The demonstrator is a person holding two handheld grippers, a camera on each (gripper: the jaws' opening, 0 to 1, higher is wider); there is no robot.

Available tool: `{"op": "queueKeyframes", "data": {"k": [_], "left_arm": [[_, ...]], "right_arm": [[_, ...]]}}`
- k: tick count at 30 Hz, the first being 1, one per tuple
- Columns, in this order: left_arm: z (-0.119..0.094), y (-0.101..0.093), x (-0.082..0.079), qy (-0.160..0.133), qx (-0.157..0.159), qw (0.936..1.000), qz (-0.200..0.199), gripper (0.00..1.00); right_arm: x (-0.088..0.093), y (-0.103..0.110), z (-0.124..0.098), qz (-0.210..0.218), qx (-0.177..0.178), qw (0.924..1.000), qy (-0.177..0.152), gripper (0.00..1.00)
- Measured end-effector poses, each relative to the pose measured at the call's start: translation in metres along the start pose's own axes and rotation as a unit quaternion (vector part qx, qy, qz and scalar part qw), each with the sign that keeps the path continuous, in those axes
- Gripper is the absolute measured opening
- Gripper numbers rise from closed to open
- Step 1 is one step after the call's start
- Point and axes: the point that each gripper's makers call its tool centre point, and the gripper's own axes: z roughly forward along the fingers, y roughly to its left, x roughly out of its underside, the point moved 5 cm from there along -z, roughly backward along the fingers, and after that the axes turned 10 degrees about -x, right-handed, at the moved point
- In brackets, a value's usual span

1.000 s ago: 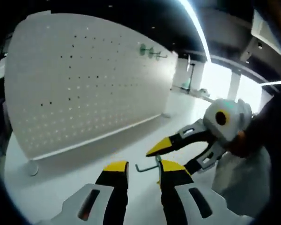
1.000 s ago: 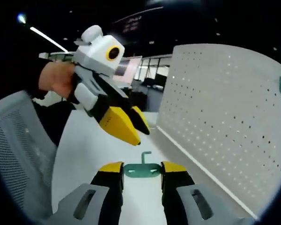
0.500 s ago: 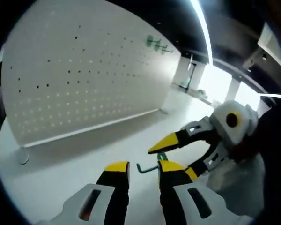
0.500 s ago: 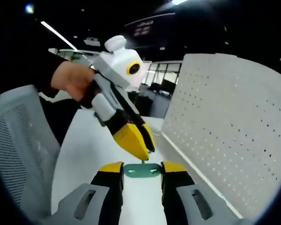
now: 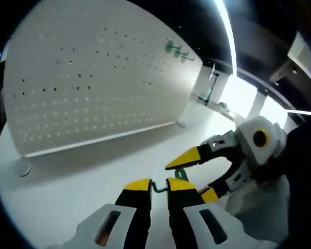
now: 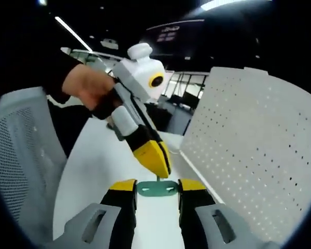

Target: Insert the hook assembly into the mounting plate slot until the hook locks in place.

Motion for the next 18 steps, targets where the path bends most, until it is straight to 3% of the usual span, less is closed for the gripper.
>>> {"op": "queueKeyframes", "data": {"k": [8,18], "left_arm": [[-0.003,0.001,-0.003,-0.006,-0.001,1.0000,0.004,0.04],[-0.006,-0.011,-0.008,-0.006,0.019,0.9998,-0.001,0.02]], "right_arm": [[0.004,0.000,0.001,-0.007,-0.001,0.9999,0.010,0.30],[0.013,0.000,0.002,-0.017,-0.002,0.9995,0.026,0.30]]}}
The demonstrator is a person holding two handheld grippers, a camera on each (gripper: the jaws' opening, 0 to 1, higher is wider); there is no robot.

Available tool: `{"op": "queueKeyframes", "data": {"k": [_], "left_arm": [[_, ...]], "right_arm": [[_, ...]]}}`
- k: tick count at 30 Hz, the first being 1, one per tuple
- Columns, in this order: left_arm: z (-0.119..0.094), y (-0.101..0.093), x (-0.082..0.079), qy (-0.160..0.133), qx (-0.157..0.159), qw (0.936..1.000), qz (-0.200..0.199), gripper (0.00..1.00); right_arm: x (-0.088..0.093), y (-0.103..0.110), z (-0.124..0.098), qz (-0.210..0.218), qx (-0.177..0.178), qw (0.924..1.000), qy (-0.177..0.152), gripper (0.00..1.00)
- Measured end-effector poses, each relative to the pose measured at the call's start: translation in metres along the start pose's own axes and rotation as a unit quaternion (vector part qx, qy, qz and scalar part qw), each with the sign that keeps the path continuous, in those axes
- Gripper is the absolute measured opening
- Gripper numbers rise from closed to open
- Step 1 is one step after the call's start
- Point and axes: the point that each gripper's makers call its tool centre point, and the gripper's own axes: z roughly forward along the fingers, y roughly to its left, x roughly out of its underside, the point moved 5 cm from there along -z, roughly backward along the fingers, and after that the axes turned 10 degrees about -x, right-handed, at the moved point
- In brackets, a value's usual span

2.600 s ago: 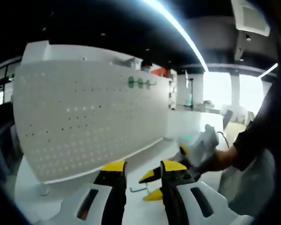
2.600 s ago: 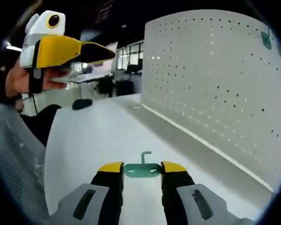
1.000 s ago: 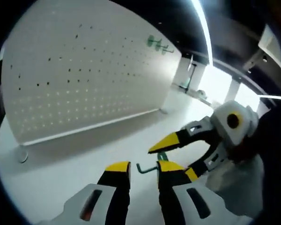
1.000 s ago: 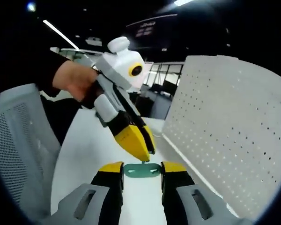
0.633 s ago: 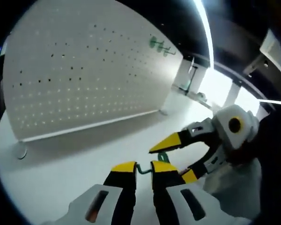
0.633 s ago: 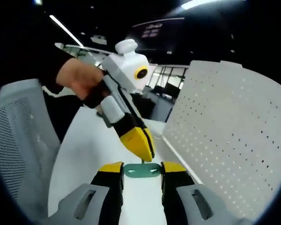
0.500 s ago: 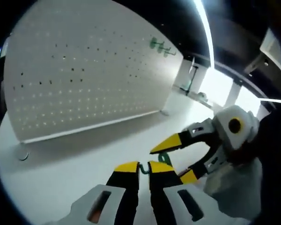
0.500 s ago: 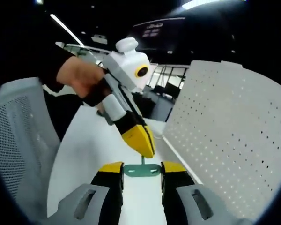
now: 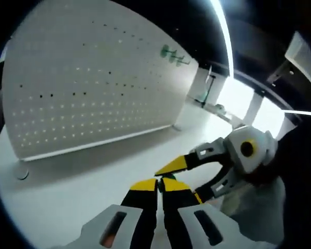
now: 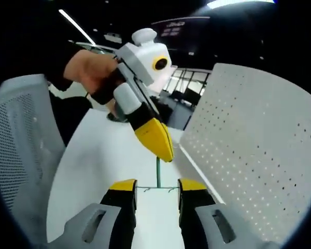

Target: Insert the hook assembly into the mounting plate slot until the hook locks in place.

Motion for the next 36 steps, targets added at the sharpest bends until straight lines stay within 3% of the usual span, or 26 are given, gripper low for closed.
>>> {"op": "queueKeyframes", "data": {"k": [6,21,24,28,36], "left_arm": [[0.000,-0.004,0.000,0.003,0.003,1.0000,-0.003,0.01],[0.000,-0.005,-0.001,-0.010,-0.014,0.9998,-0.005,0.01],[0.000,-0.006,-0.003,-0.018,-0.016,0.9997,-0.007,0.01],[-0.002,-0.002,-0.005,-0.027,-0.026,0.9993,-0.007,0.01],[-0.006,0.007,-0.013,-0.060,-0.061,0.9963,-0.009,0.01]], "right_arm": [[0.002,0.001,0.000,0.002,-0.002,1.0000,0.004,0.31],[0.007,-0.001,0.000,0.073,-0.003,0.9973,-0.002,0.32],[0.007,-0.003,-0.001,0.117,-0.002,0.9930,-0.015,0.34],[0.008,-0.004,-0.002,0.130,0.000,0.9915,-0.012,0.34],[0.005,-0.003,-0.004,0.196,-0.003,0.9802,-0.023,0.31]]}}
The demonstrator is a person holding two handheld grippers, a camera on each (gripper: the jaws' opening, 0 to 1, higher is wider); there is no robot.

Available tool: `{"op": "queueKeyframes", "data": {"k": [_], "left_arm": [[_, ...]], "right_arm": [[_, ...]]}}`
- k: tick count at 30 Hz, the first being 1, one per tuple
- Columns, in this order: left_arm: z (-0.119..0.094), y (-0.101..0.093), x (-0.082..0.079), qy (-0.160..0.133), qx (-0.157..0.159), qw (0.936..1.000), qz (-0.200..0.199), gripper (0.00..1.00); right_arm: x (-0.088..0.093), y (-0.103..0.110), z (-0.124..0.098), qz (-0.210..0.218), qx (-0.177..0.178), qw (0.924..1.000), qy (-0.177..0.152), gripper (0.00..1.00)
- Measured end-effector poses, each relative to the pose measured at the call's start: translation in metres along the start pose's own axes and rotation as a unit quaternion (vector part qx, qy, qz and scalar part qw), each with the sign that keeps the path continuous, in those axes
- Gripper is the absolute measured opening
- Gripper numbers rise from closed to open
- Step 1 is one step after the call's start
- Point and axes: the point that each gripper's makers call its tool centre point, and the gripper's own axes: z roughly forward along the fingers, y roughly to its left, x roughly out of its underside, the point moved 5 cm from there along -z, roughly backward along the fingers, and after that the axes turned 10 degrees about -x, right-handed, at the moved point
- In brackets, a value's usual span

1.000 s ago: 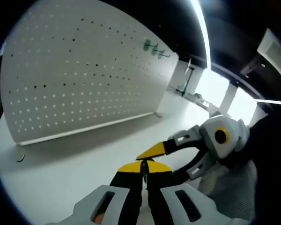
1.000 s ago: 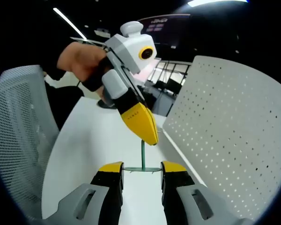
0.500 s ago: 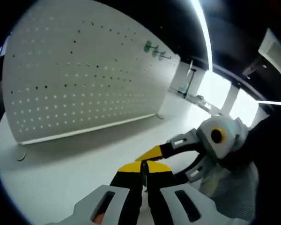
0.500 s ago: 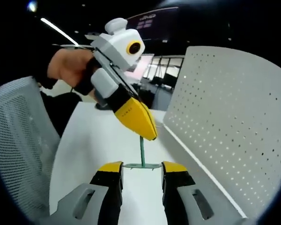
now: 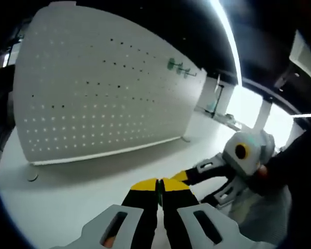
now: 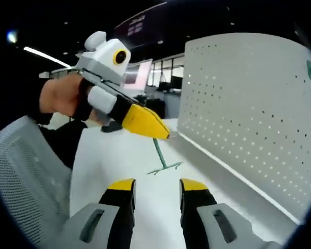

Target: Insert the hook assembly into the mounting plate slot until the hook locks in place.

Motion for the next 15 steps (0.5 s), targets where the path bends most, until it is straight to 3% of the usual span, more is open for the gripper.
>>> {"op": "queueKeyframes", "data": {"k": [6,15], "left_arm": [[0.001,-0.003,-0.004,-0.022,-0.017,0.9996,0.004,0.01],[0.007,-0.014,-0.009,-0.038,-0.012,0.9991,0.016,0.01]], "right_arm": [[-0.010,-0.006,-0.005,0.068,0.009,0.9971,-0.033,0.28],[-0.015,-0.011,-0.008,0.090,0.023,0.9946,-0.047,0.19]]}}
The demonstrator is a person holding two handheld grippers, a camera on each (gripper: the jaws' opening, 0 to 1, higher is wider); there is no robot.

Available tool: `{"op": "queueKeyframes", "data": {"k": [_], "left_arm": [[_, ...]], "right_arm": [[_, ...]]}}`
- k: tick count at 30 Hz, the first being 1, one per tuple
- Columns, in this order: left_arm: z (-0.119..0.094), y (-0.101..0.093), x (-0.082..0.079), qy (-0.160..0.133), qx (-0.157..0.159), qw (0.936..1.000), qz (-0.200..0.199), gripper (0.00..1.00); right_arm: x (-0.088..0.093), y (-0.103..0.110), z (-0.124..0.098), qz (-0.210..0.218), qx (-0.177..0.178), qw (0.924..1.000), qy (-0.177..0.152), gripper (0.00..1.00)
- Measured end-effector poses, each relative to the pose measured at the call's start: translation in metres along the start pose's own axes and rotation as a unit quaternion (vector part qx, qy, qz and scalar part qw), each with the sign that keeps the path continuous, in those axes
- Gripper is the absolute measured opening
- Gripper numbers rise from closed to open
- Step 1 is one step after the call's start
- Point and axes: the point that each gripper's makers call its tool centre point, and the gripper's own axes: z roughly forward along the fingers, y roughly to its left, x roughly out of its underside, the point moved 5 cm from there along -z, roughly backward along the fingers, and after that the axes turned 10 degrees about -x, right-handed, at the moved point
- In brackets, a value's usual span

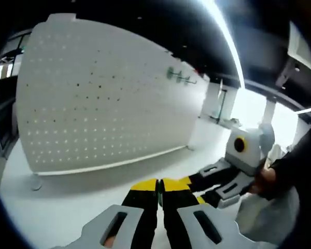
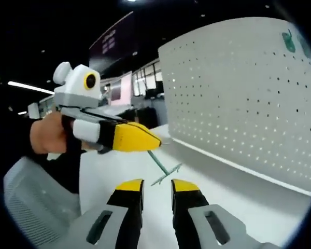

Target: Insert the hook assembly into the mounting plate slot until the hook locks in place.

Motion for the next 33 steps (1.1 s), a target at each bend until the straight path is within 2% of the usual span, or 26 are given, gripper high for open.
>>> {"op": "queueKeyframes", "data": {"k": [3,10,27,33], "left_arm": [[0.000,-0.003,0.001,-0.001,0.001,1.0000,0.007,0.01],[0.000,-0.011,-0.001,-0.009,0.012,0.9997,0.021,0.01],[-0.002,-0.028,0.000,-0.013,0.015,0.9947,0.101,0.02],[-0.003,-0.028,0.000,-0.015,0.012,0.9937,0.111,0.02]], "right_arm": [[-0.001,0.000,0.000,0.003,0.000,1.0000,-0.002,0.18],[-0.001,-0.004,-0.002,0.012,0.008,0.9999,-0.004,0.07],[-0.005,-0.018,-0.012,0.007,0.035,0.9992,-0.016,0.03],[-0.009,-0.021,-0.017,0.004,0.043,0.9988,-0.024,0.02]]}}
